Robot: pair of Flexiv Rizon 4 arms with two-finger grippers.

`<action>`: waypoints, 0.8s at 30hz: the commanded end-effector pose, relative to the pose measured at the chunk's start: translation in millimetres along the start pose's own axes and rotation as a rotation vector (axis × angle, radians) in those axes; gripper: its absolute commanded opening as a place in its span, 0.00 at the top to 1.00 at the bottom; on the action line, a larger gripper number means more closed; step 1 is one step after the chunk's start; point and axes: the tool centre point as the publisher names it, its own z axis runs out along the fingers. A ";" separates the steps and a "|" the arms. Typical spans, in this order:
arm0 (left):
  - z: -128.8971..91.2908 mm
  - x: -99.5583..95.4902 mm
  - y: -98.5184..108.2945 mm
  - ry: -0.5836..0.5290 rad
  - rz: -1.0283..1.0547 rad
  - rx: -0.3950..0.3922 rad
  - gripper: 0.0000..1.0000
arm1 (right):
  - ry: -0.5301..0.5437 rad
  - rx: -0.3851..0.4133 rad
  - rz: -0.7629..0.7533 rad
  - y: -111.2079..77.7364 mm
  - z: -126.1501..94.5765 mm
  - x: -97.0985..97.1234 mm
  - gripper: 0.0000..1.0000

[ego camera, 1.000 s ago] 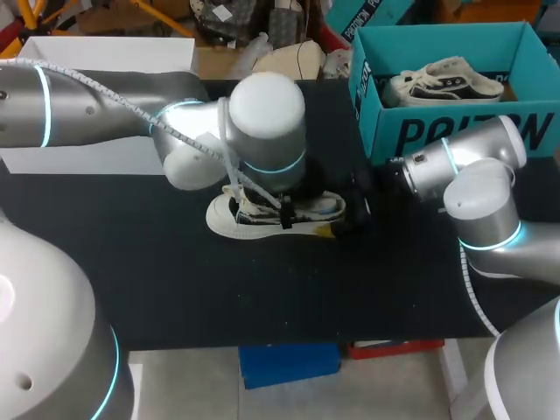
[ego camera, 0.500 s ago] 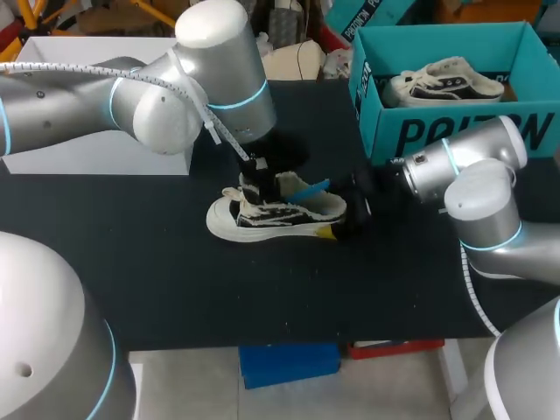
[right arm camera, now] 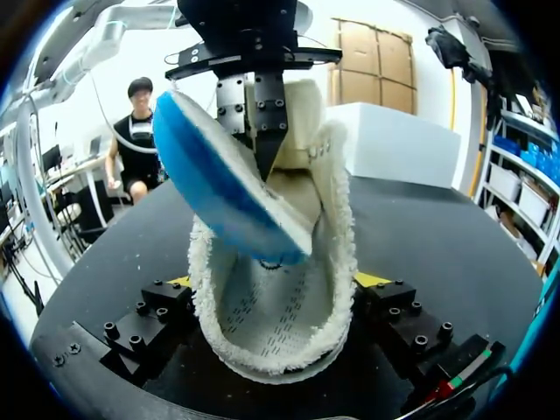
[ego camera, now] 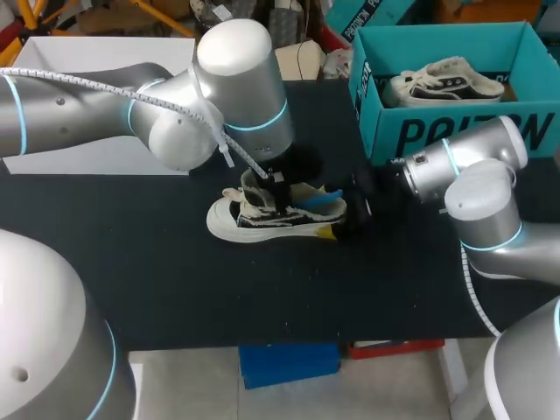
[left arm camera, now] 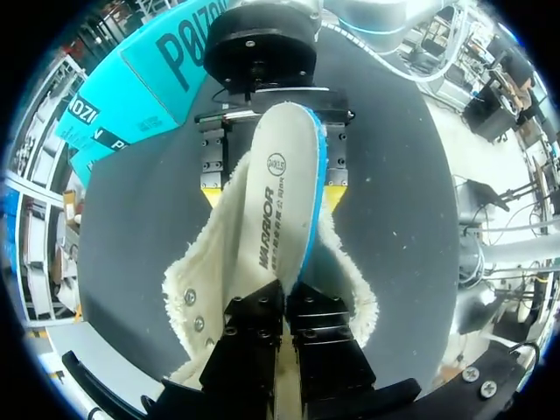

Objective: Take the shoe out of the shoebox, open the shoe tongue, remove and reinsert the insole, then place the shoe into the shoebox

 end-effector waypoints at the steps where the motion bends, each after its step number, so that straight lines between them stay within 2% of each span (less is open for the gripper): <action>1: 6.1 -2.8 -1.6 0.005 0.033 0.015 0.97 | -0.001 0.001 0.001 -3.1 1.2 1.6 1.00; 5: 6.5 -1.8 2.1 0.025 0.091 0.042 0.89 | -0.001 0.001 0.001 -3.1 1.2 1.6 1.00; 7: 9.4 -0.8 2.4 0.016 0.098 0.034 0.92 | -0.001 0.001 0.001 -3.1 1.2 1.6 1.00; 9: 12.5 -1.4 0.3 0.019 0.095 0.025 0.90 | -0.001 0.001 0.001 -3.1 1.2 1.6 1.00; 10: 12.8 -0.5 -1.3 0.019 0.097 0.024 0.80 | -0.001 0.001 0.001 -3.1 1.2 1.6 1.00; 12: 12.8 0.7 -3.2 0.013 0.103 0.022 0.39 | -0.001 0.001 0.001 -3.1 1.2 1.6 1.00; 13: 12.7 0.8 -3.5 0.007 0.106 0.021 0.35 | -0.001 0.001 0.001 -3.1 1.2 1.6 1.00; 15: 13.4 0.0 -3.6 -0.016 0.108 0.019 0.35 | -0.001 0.001 0.001 -3.1 1.2 1.6 1.00; 17: 13.6 -0.6 -1.6 -0.072 0.121 0.014 0.41 | -0.001 0.001 0.001 -3.1 1.2 1.6 1.00; 20: 14.2 0.9 1.6 -0.111 0.136 0.029 0.36 | -0.001 0.001 0.001 -3.1 1.2 1.6 1.00; 22: 14.4 1.4 3.5 -0.149 0.140 0.043 0.38 | -0.001 0.001 0.001 -3.1 1.2 1.6 1.00; 24: 14.9 1.9 4.4 -0.173 0.156 0.055 0.44 | -0.001 0.001 0.001 -3.1 1.2 1.6 1.00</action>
